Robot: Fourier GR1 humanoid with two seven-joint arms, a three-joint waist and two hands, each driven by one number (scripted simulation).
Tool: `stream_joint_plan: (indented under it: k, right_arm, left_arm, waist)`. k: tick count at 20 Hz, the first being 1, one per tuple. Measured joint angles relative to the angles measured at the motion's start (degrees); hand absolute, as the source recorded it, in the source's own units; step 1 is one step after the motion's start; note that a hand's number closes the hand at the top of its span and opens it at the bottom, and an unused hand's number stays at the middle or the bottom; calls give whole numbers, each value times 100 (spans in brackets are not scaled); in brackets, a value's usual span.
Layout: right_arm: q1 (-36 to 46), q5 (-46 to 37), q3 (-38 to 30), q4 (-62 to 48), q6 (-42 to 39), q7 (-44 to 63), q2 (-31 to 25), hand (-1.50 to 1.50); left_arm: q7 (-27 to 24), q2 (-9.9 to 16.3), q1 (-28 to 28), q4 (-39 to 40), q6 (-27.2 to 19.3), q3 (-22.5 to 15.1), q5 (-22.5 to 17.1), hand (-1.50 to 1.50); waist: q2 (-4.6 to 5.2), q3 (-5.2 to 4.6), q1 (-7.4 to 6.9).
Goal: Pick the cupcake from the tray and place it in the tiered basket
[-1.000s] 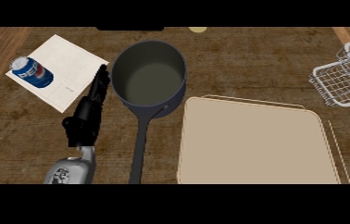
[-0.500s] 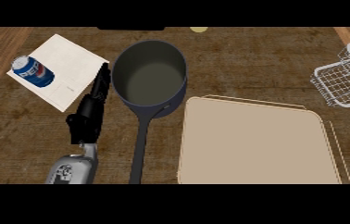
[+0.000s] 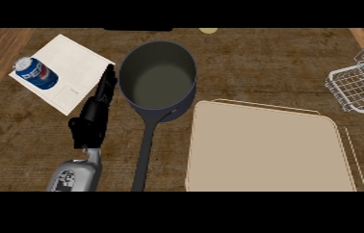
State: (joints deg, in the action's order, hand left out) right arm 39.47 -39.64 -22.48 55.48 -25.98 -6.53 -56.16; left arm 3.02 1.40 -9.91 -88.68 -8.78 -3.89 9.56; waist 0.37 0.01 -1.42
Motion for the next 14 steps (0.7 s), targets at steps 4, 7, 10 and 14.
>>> stream_joint_plan:
  k: [4, 7, 10, 14]
  right_arm:
    - [331, 200, -138, -718, -150, -36, 79, -150]
    - [534, 402, -321, -1159, -184, -121, 128, -150]
    - [794, 692, -679, -1515, -151, -21, 95, -150]
    - [989, 988, -1227, -2050, 31, 156, -248, -150]
  left_arm:
    - [-48, -42, 50, 35, -88, -91, 39, 0]
    - [-70, -42, 143, -2, -145, -134, 47, 0]
    - [-69, -30, 134, 3, -131, -131, 53, 0]
    - [-47, -34, 163, -72, -122, -143, 49, 0]
  waist:
    - [-1, 2, 11]
    - [-8, 2, 19]
    - [-8, 4, 31]
    - [-3, 5, 35]
